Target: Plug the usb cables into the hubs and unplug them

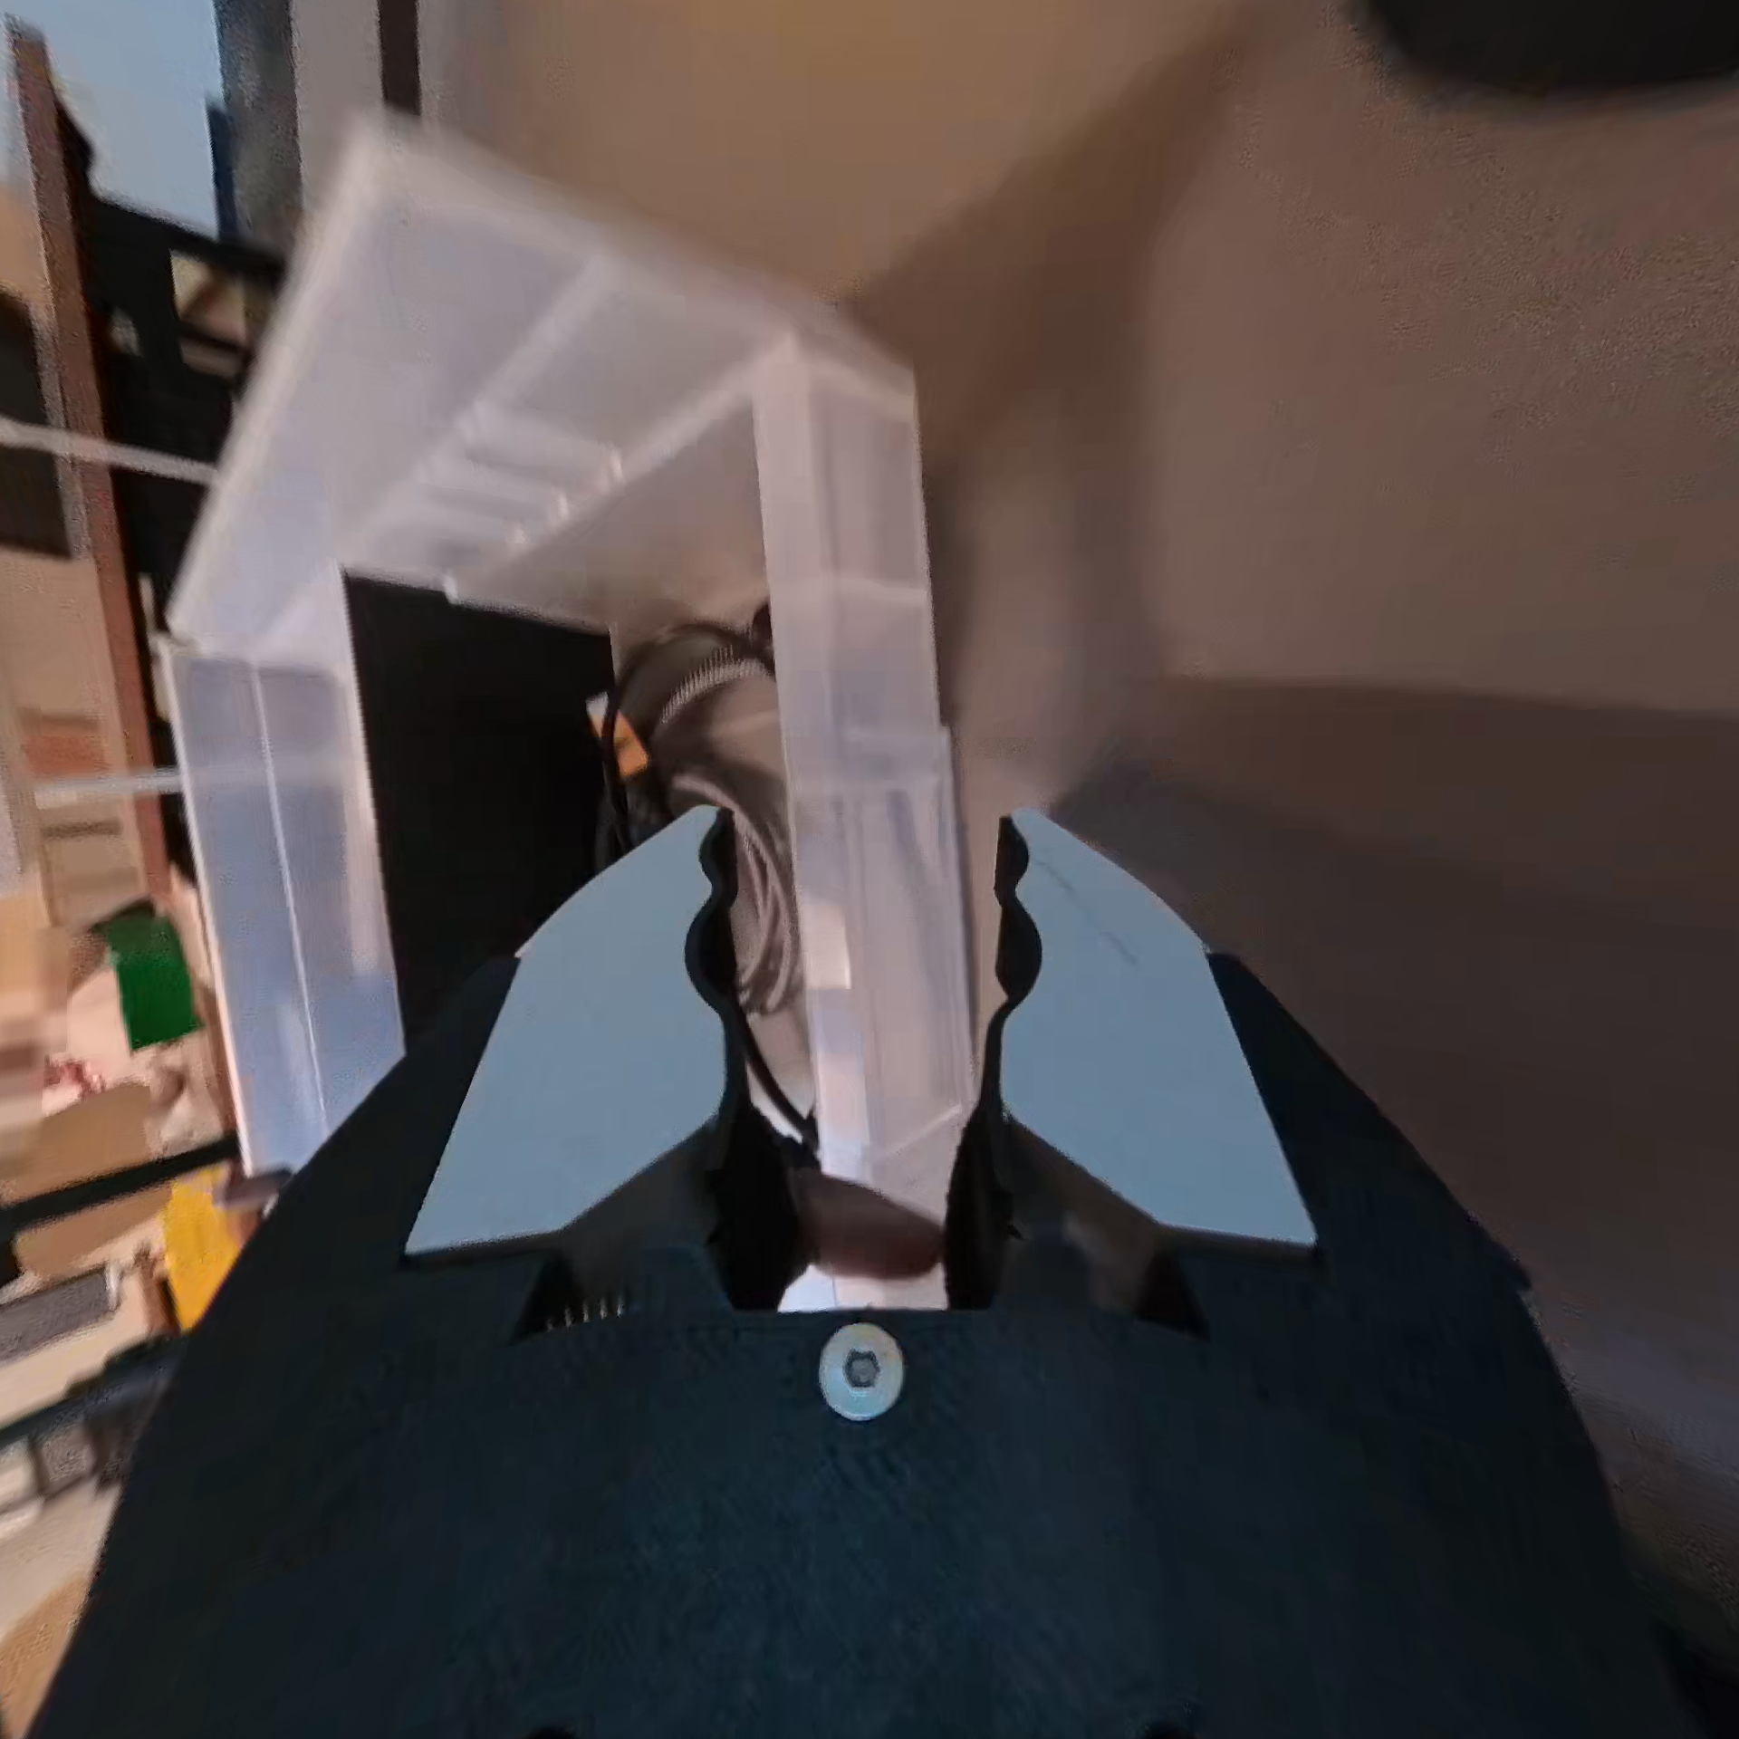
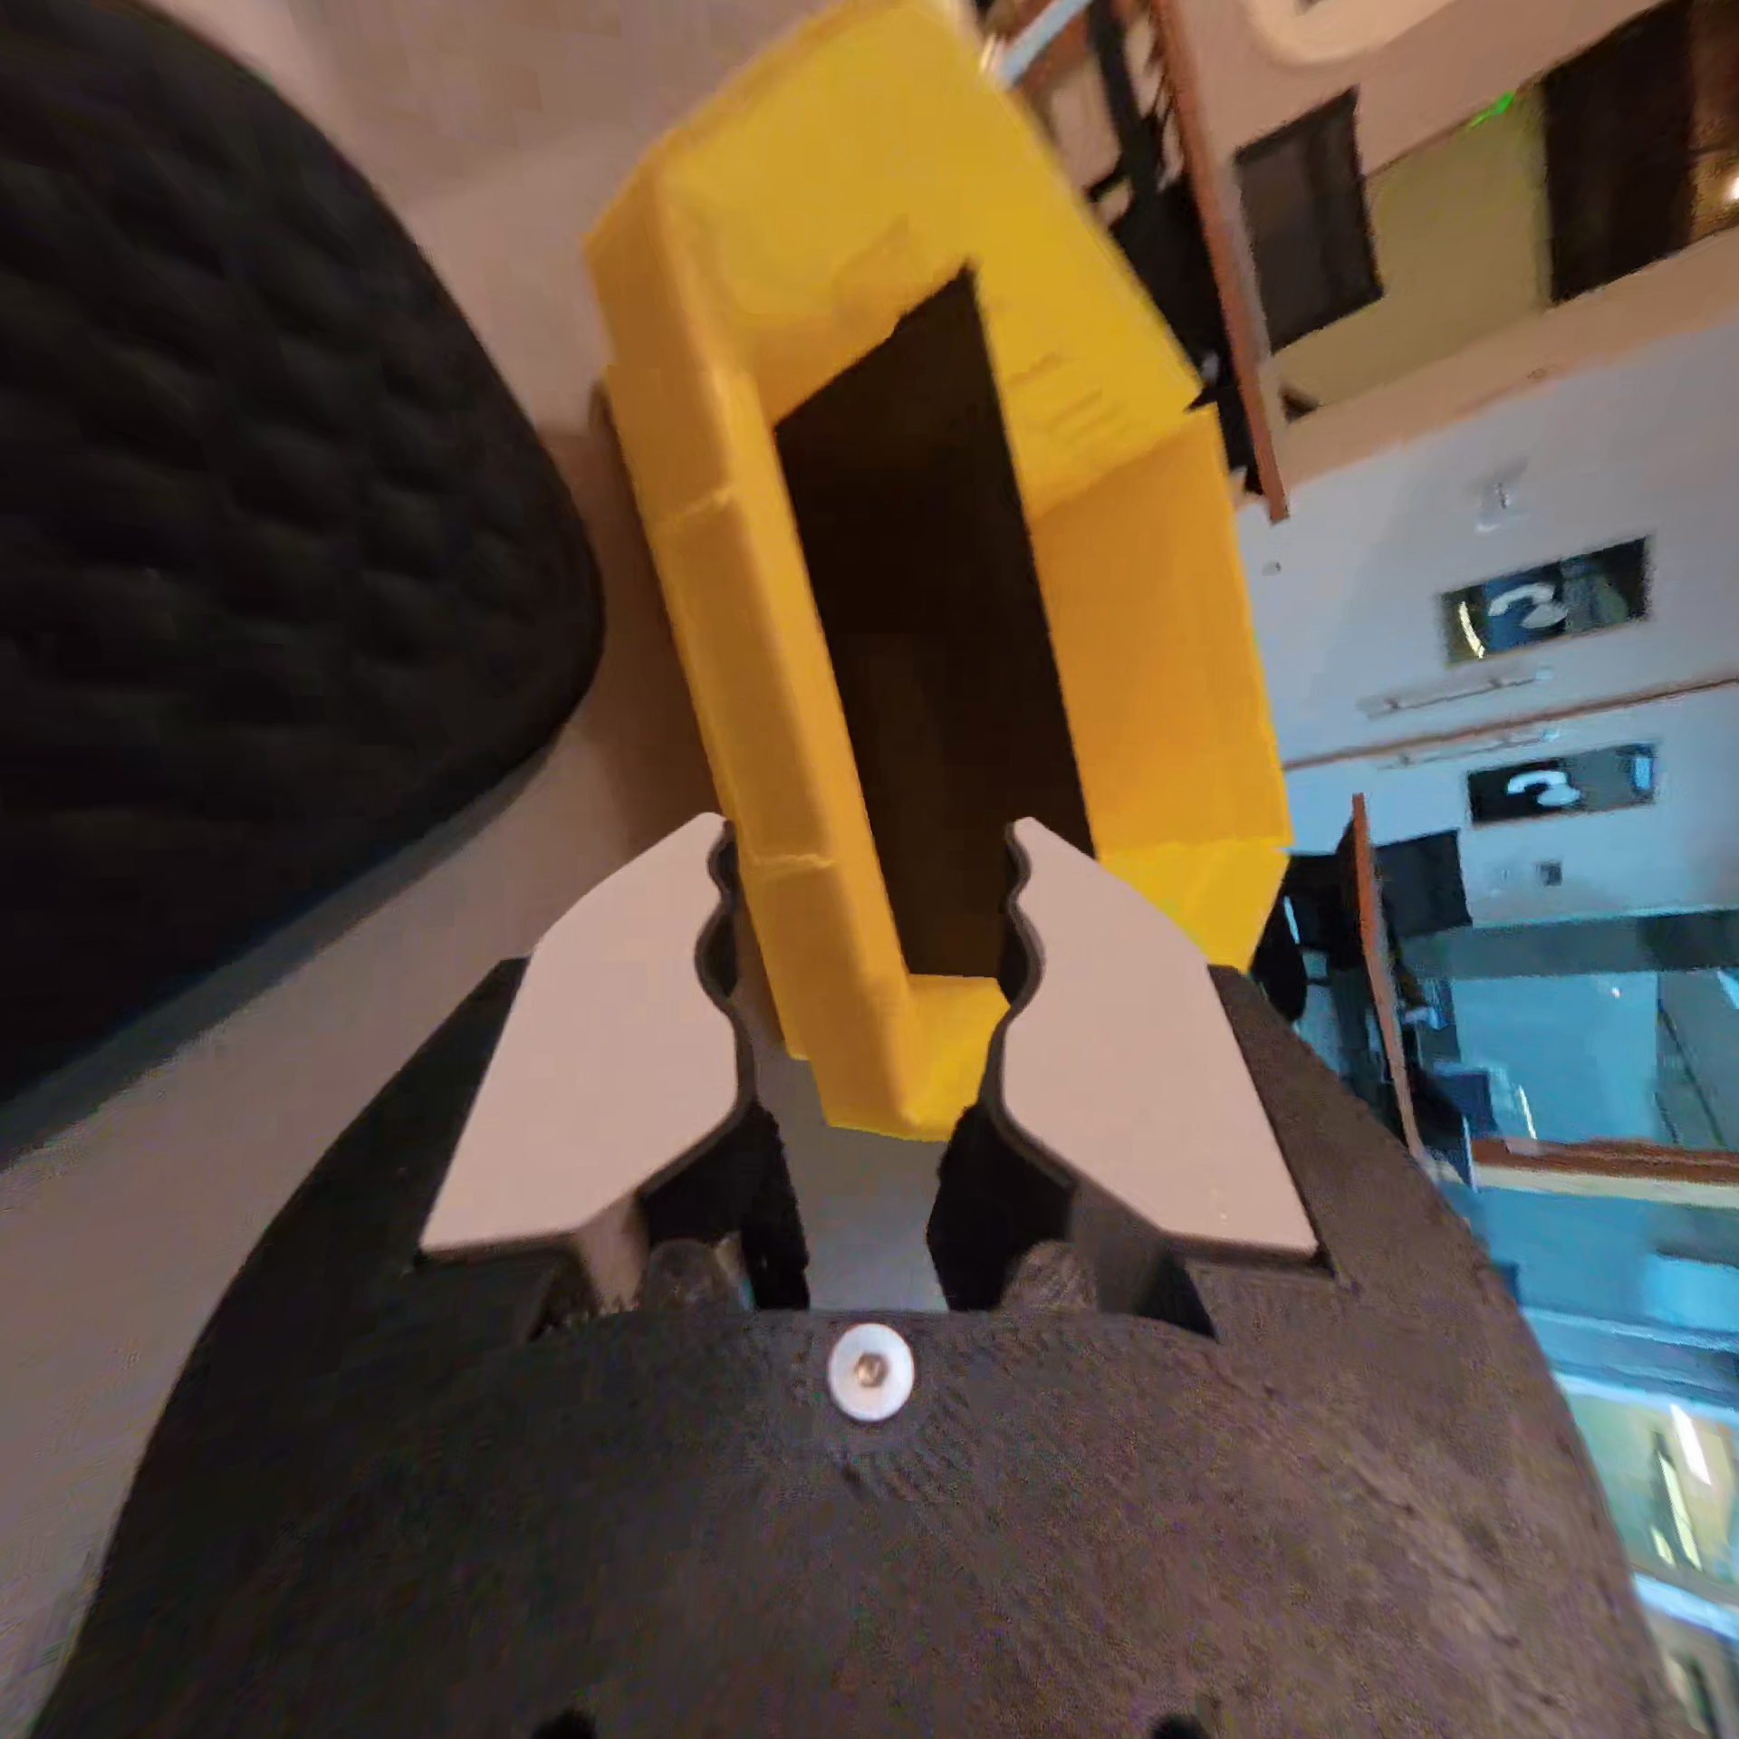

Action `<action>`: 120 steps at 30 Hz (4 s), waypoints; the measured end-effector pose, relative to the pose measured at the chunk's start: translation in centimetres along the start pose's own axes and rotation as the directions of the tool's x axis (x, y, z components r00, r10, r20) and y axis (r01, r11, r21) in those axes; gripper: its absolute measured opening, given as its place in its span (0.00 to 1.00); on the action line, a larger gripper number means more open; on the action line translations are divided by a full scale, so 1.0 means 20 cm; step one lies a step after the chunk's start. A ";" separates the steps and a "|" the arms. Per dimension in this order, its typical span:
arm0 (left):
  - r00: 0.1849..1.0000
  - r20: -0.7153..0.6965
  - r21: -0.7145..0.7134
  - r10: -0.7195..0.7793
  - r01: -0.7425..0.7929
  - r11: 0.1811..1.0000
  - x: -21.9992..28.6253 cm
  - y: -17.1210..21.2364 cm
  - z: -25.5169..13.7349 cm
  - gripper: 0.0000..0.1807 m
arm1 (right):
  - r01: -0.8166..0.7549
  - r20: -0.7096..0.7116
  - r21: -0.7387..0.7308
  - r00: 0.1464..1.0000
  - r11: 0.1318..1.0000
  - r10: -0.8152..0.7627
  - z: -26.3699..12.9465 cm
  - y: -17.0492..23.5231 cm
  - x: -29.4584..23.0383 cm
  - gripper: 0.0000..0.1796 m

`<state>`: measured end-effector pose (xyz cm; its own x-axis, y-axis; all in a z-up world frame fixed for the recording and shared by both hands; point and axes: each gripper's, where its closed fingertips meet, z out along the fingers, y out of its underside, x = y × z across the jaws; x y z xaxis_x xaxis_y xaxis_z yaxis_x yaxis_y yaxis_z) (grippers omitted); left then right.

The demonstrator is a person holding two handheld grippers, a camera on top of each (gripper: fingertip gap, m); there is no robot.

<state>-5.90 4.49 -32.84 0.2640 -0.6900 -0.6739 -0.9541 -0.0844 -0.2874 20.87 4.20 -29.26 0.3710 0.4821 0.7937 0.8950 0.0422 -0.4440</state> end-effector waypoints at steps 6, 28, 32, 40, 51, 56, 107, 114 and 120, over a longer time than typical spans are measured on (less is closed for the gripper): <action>0.999 -0.044 -0.109 0.002 -0.007 0.994 -0.02 0.22 0.01 0.18 | 0.064 -0.001 -0.222 0.998 0.973 -0.065 0.11 0.15 -0.05 0.19; 0.956 0.199 -0.313 -0.215 0.270 0.911 -0.10 1.34 -0.45 0.21 | 0.018 -0.095 -0.285 0.994 0.959 -0.047 0.04 0.35 0.05 0.20; 0.948 0.210 -0.347 -0.239 0.301 0.888 -0.09 1.49 -0.53 0.22 | 0.007 -0.105 -0.293 0.994 0.956 -0.039 0.03 0.37 0.05 0.20; 0.933 0.224 -0.375 -0.283 0.350 0.858 -0.05 1.67 -0.65 0.23 | -0.042 -0.147 -0.322 0.989 0.946 -0.006 -0.01 0.46 0.08 0.21; 0.880 0.238 -0.329 -0.410 0.470 0.819 -0.01 1.65 -0.68 0.27 | -0.119 -0.115 -0.217 0.989 0.969 0.095 -0.06 0.46 0.06 0.28; 0.787 0.127 -0.026 -0.603 0.611 0.791 -0.03 1.45 -0.78 0.38 | -0.243 -0.117 0.004 0.963 0.970 0.242 -0.13 0.34 0.11 0.29; 0.740 -0.657 -0.389 0.143 -0.495 0.777 -0.72 1.89 -0.10 0.37 | -0.274 -0.073 0.419 0.940 0.865 0.334 -0.24 -0.16 0.25 0.34; 0.706 -0.700 -0.382 0.107 -0.497 0.779 -0.72 1.88 -0.09 0.34 | -0.236 -0.089 0.365 0.954 0.901 0.286 -0.23 -0.14 0.22 0.34; 0.892 -0.448 -0.307 0.057 -0.214 0.927 -0.87 1.77 -0.20 0.28 | -0.274 -0.086 0.411 0.938 0.869 0.336 -0.24 -0.12 0.24 0.33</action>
<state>-44.74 10.67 -28.55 0.1178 -0.9424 -0.3131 -0.9846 -0.1518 0.0865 21.65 2.18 -22.27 0.6701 0.3912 0.6308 0.5747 0.2644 -0.7745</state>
